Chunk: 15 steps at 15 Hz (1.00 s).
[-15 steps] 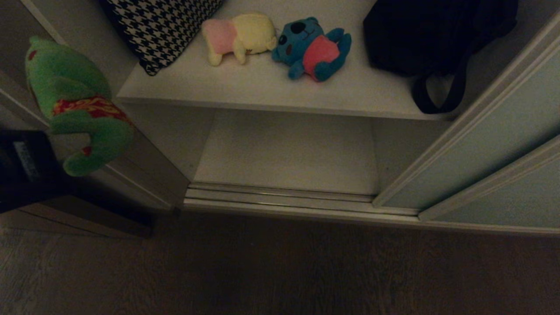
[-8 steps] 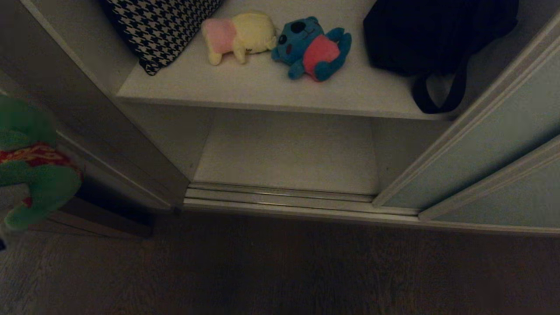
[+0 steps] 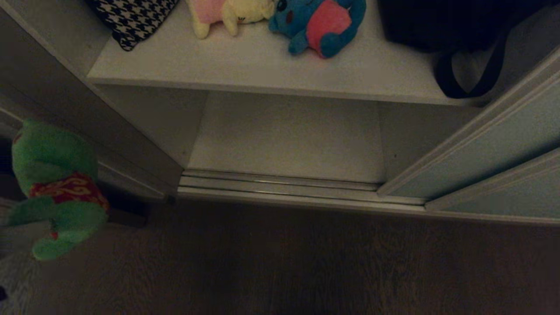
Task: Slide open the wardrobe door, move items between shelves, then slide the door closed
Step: Place the green doll on the lower shelf
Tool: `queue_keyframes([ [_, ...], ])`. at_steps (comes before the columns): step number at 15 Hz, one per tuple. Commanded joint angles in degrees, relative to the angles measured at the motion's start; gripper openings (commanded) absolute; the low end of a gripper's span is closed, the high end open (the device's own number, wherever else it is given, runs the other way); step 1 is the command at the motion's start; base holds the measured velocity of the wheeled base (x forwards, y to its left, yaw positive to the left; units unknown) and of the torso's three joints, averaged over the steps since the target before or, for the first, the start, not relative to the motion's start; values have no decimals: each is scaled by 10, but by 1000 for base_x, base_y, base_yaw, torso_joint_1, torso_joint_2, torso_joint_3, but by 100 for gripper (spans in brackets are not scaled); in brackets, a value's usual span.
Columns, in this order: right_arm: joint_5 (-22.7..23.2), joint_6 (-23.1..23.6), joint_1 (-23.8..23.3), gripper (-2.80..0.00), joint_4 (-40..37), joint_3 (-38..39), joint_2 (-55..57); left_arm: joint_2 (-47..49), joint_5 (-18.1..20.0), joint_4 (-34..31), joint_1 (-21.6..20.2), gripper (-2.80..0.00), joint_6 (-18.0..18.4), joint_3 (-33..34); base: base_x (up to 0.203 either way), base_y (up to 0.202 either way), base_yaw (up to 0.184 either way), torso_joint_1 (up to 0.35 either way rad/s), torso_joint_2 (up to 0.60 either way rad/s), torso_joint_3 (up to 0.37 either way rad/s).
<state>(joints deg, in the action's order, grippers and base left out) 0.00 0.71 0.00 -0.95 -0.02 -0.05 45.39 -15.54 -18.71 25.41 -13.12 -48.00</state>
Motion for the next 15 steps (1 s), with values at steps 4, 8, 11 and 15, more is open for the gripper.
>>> queue_keyframes([
  [4, 0, 0, 0, -280, 0, 0, 0, -1, 74, 3, 1, -280, -1, 52, 0, 0, 0, 3, 2, -198],
  [8, 0, 0, 0, -280, 0, 0, 0, 2, 98, 9, 1, -280, -1, 88, 0, 0, 0, 4, 4, -193],
  [11, 0, 0, 0, -280, 0, -1, 0, 23, 105, 70, 1, -280, -1, 120, 0, 0, 0, 4, 3, -136],
  [15, 0, 0, 0, -280, 0, -1, 0, 80, 135, 145, 0, -280, 6, 160, 0, 0, 0, 1, 0, -10],
])
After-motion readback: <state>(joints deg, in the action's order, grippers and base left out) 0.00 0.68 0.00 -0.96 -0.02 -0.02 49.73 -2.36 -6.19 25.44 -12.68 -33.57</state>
